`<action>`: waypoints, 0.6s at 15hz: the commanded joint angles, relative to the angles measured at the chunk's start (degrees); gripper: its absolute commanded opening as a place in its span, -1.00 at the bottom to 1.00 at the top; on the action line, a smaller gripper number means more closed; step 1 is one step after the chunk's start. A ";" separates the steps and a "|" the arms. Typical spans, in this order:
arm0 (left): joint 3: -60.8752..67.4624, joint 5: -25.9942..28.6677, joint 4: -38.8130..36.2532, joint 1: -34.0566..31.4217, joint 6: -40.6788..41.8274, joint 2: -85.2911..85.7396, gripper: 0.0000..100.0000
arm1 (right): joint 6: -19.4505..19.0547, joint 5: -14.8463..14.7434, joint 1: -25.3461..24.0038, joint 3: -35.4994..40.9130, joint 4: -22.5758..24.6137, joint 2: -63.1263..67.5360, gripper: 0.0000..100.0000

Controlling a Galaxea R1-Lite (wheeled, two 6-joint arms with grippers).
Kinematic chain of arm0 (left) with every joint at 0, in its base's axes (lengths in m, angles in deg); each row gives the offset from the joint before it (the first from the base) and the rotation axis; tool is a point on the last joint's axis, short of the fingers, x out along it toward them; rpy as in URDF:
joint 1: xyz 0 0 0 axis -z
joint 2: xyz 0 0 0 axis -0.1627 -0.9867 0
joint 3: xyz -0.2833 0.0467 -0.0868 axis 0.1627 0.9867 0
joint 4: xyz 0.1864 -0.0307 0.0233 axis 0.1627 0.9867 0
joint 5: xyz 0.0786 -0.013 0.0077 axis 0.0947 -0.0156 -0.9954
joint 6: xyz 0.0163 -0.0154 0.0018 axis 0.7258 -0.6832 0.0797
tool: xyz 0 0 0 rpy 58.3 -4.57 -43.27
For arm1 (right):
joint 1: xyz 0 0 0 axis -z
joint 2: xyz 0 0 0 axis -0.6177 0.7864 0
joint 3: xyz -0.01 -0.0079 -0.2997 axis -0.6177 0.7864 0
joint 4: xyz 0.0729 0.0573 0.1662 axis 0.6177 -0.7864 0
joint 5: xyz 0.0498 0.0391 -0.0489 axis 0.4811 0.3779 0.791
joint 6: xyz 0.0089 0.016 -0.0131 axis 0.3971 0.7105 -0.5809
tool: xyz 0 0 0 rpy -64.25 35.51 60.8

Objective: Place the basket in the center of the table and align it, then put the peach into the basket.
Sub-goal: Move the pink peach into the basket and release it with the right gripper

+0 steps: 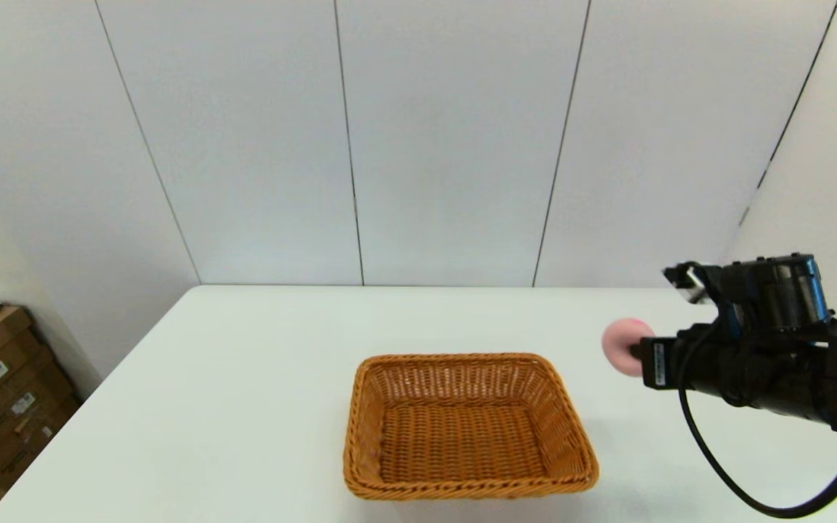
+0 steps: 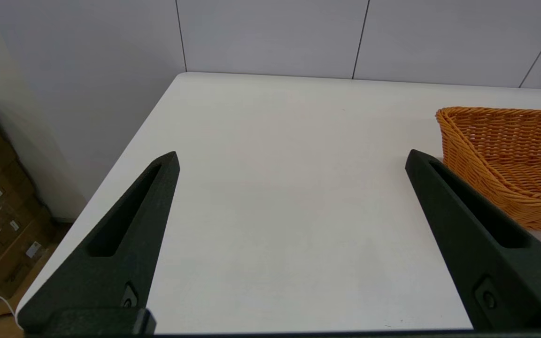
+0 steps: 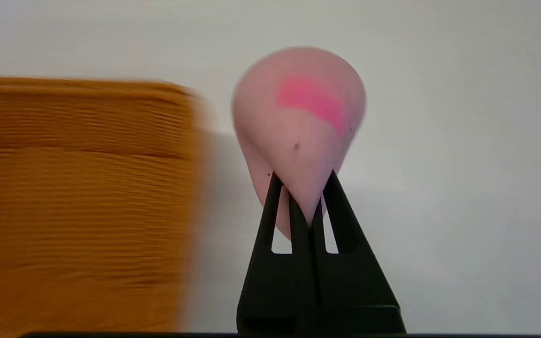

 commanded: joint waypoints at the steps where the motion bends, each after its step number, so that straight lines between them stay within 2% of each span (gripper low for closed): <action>1: 0.01 -0.03 -0.03 0.00 0.10 0.01 1.00 | 0.35 0.29 -16.92 -7.33 -7.72 -6.54 -1.00; 2: 0.01 -0.03 -0.03 0.00 0.10 0.01 1.00 | 0.44 -0.06 -20.17 -7.77 -7.72 -4.96 -1.00; 4: 0.01 -0.03 -0.03 0.00 0.01 0.01 1.00 | 0.53 -0.06 -23.33 -7.95 -7.72 -2.41 -1.00; 9: 0.01 -0.03 -0.03 0.00 -0.17 0.01 1.00 | 0.09 -0.15 -25.00 -8.12 -7.28 5.15 -1.00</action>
